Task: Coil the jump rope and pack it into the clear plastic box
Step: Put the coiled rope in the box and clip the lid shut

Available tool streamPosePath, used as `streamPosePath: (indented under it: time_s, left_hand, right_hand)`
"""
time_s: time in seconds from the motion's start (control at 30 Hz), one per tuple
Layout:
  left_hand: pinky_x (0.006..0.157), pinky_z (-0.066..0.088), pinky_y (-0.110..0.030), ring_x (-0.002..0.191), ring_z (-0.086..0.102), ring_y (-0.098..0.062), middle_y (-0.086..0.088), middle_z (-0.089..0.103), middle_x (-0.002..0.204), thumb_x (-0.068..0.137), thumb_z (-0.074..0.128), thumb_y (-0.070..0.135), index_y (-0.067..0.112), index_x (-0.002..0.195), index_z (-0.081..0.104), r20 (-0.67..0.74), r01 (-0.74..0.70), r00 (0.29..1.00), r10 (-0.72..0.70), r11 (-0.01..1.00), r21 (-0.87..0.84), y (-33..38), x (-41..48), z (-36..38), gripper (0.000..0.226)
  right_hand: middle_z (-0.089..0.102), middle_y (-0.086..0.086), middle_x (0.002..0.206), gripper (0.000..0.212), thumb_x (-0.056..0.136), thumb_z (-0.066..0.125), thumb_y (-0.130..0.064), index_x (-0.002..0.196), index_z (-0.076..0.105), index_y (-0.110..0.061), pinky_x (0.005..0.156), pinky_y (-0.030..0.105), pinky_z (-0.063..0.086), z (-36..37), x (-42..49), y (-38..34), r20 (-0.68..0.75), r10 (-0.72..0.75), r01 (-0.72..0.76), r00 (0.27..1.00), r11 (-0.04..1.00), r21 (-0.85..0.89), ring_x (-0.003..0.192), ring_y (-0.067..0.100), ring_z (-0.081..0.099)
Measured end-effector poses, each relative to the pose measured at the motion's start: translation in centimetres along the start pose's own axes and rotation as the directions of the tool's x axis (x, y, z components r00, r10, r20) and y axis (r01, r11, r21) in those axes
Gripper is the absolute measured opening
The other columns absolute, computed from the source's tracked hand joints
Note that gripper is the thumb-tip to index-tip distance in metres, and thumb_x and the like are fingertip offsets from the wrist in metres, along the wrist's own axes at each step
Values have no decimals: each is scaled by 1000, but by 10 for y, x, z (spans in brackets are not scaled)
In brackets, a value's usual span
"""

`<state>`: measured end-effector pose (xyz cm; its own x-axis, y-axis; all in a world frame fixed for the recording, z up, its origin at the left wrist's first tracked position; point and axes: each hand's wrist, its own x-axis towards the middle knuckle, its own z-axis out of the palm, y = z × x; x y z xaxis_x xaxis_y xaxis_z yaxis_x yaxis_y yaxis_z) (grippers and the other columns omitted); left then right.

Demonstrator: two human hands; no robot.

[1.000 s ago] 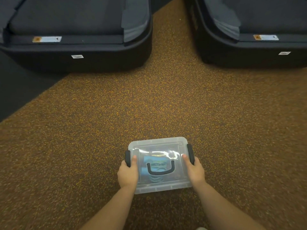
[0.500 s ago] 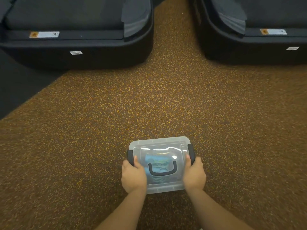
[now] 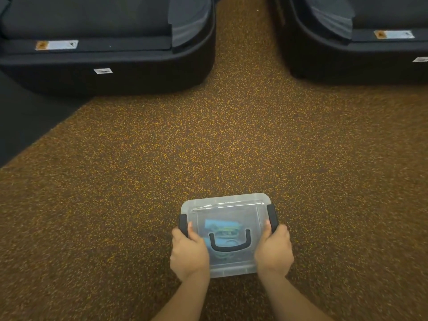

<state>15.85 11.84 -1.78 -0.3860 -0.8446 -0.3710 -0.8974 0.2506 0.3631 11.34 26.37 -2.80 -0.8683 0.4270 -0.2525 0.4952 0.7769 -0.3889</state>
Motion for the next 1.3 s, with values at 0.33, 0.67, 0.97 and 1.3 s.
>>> streamPosePath:
  time_s: [0.33,0.67,0.97,1.3]
  left_hand:
    - [62,38,-37,87,65,-41,-20,66,102,98,34,42,6,105,47,17,-10,1000,10,1000,-18,1,-3,-7,40]
    - [63,36,-35,87,65,-38,-16,67,101,97,32,46,9,106,47,38,-114,993,113,993,34,5,0,-17,41]
    - [64,37,-37,86,65,-39,-18,67,97,97,32,48,8,104,47,-42,-197,979,197,980,13,45,36,-33,43]
    - [74,46,-42,95,63,-40,-21,65,105,98,29,47,6,110,47,-89,-323,942,325,946,33,112,85,-40,47]
  right_hand:
    - [59,17,107,40,98,34,-42,101,49,-5,72,42,41,-4,1,0,34,-20,19,999,1000,23,99,38,57]
    - [59,20,110,42,98,37,-41,105,51,-2,78,45,43,-10,-4,3,32,42,-46,999,992,113,102,40,56]
    - [60,19,107,44,98,35,-45,102,51,-4,74,42,43,-14,26,-40,7,-36,35,999,986,162,96,40,59]
    - [61,15,103,45,97,34,-48,101,52,-7,76,43,44,-21,91,-98,-54,-144,153,988,958,241,93,37,60]
